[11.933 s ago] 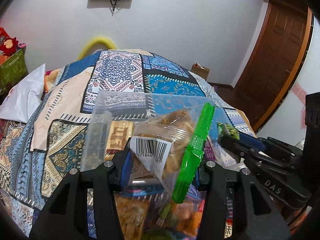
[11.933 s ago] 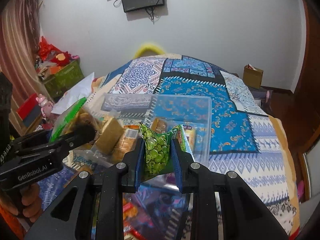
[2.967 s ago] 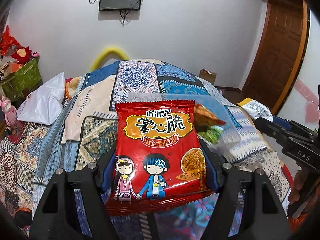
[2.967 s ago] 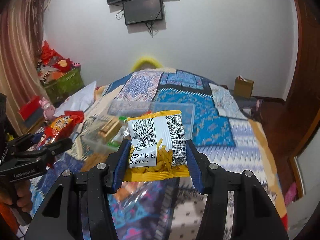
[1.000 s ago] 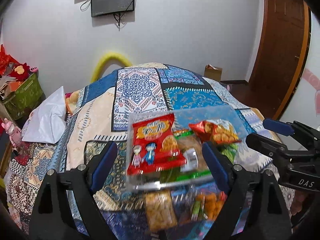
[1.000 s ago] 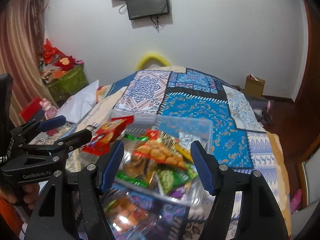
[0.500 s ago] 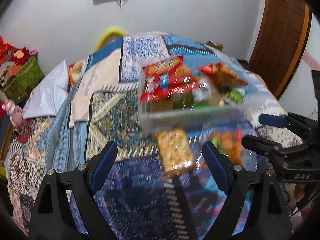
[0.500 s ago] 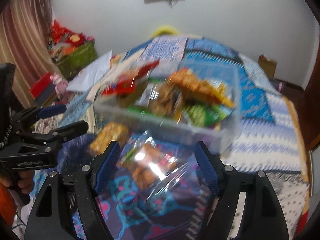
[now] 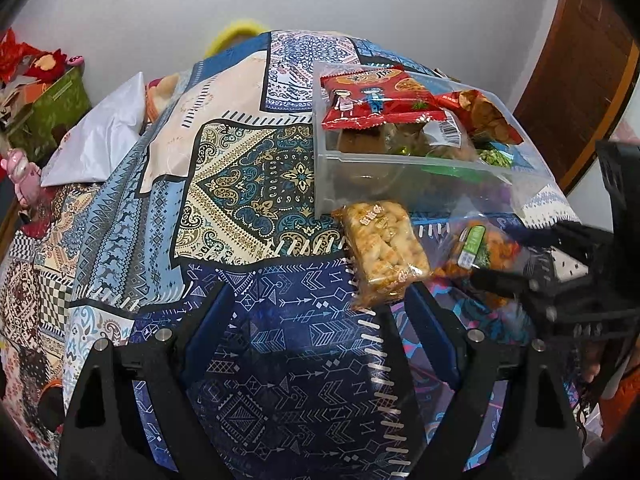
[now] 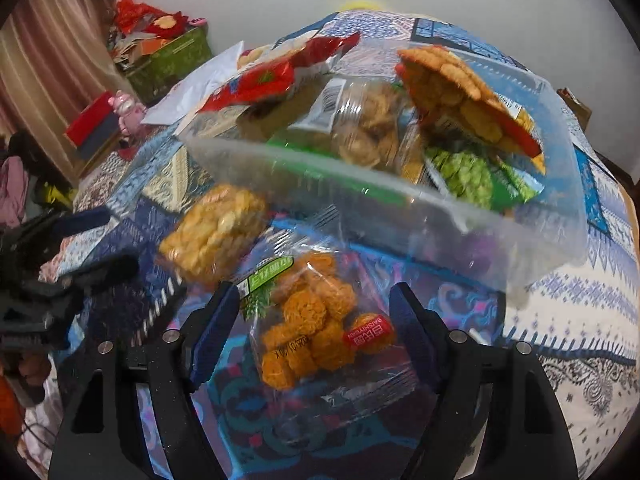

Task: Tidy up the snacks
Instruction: 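Grasp the cookie pack with the left tool while the right tool grasps the orange puff bag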

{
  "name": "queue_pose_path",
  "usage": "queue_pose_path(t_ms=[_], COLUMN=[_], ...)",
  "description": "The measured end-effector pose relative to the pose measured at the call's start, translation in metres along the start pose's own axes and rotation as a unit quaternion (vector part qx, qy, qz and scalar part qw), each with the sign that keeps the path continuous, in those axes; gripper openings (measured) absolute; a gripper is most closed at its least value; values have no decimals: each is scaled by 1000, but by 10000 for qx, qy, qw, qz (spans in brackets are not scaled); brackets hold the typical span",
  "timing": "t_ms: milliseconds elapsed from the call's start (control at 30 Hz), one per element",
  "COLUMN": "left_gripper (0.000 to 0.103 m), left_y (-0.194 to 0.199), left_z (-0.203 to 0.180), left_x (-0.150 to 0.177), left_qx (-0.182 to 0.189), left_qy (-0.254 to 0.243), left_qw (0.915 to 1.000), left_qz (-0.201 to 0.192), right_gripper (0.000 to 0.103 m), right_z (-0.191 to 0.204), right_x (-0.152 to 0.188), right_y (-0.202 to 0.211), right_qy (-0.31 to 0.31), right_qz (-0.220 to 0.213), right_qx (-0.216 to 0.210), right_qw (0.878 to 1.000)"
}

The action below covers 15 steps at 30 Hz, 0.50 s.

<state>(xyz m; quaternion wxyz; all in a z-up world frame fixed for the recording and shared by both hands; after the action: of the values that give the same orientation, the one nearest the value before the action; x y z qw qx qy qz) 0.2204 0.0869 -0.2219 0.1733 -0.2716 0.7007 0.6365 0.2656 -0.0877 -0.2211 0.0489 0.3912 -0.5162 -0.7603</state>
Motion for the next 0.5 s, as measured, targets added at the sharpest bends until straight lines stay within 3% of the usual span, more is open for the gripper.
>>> queue_pose_path(t_ms=[200, 267, 400, 500], left_gripper=[87, 87, 87, 87], left_y=[-3, -7, -17, -29], left_z=[-9, -15, -27, -35], left_x=[-7, -9, -13, -16], left_qx=[131, 169, 256, 270], left_qy=[8, -1, -51, -97], left_qw=[9999, 9999, 9997, 9995], left_qz=[-34, -13, 42, 108], right_gripper=[79, 74, 62, 59], right_z=[8, 10, 6, 1], right_x=[14, 14, 13, 17], right_y=[-8, -8, 1, 13], right_qy=[178, 249, 141, 79], right_qz=[124, 81, -110, -272], right_qx=[85, 244, 141, 255], right_qw=[9997, 9994, 9997, 9993])
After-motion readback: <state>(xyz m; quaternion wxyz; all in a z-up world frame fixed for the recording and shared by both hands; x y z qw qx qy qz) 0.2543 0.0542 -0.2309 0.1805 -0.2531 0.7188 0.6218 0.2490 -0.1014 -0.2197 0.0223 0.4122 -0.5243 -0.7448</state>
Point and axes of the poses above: each gripper's, at about its wrist camera, not at the fingertips, and y roughly against the way its jaws point, z to its left, x to its underside, the point moved 4 cm from there along -y, roughly the way its jaws point, and after that the axes turned 3 degrees about y, right-handed, at the moved point
